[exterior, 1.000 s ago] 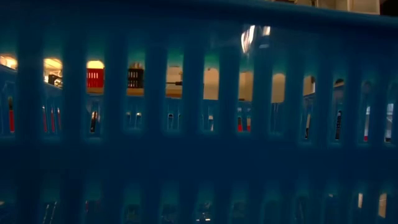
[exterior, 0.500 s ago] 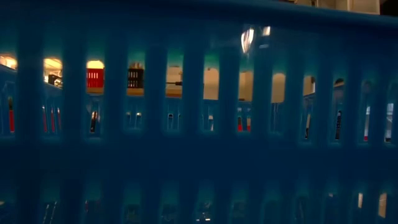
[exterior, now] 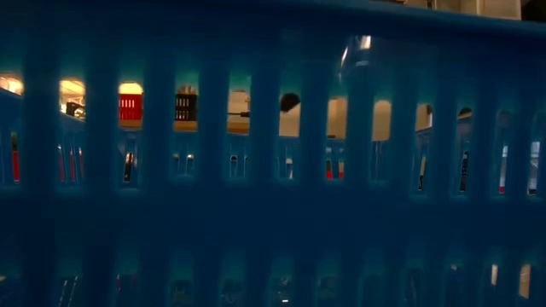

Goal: Stack baskets on shelf by color
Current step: Put the top blue bin on the shelf

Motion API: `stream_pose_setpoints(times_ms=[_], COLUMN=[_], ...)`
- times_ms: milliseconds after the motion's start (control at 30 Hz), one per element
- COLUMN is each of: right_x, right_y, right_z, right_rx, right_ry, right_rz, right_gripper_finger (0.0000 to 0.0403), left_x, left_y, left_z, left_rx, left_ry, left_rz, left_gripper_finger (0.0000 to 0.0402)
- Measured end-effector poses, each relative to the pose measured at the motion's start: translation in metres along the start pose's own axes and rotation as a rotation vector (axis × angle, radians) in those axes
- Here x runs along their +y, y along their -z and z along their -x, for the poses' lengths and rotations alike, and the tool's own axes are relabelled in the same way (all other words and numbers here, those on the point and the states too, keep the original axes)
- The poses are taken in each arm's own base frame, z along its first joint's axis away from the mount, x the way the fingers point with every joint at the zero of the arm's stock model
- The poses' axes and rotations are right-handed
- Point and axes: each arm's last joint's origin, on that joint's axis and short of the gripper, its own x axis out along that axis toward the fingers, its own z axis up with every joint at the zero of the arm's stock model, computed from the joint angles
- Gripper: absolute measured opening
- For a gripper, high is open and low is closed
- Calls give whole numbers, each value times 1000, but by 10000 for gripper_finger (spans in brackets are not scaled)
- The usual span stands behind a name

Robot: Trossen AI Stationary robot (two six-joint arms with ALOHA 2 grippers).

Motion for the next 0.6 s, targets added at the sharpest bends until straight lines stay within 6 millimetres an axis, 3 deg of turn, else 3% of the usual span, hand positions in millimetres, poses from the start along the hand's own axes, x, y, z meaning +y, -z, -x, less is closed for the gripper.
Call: stream_pose_setpoints(times_ms=[233,400,600], right_x=[-3,-9,-9], right_y=[5,6,7], right_z=[-21,-25,-35], right_rx=[43,55,36], right_ry=[-2,50,-3], right_rz=[1,-4,-10], right_gripper_finger=[118,118,118], left_x=[-3,-3,-3], left_y=[4,4,4], left_z=[11,12,11], left_rx=[-30,-32,-32], left_ry=[2,2,2], left_rz=[-4,16,18], left_gripper_finger=[58,58,58])
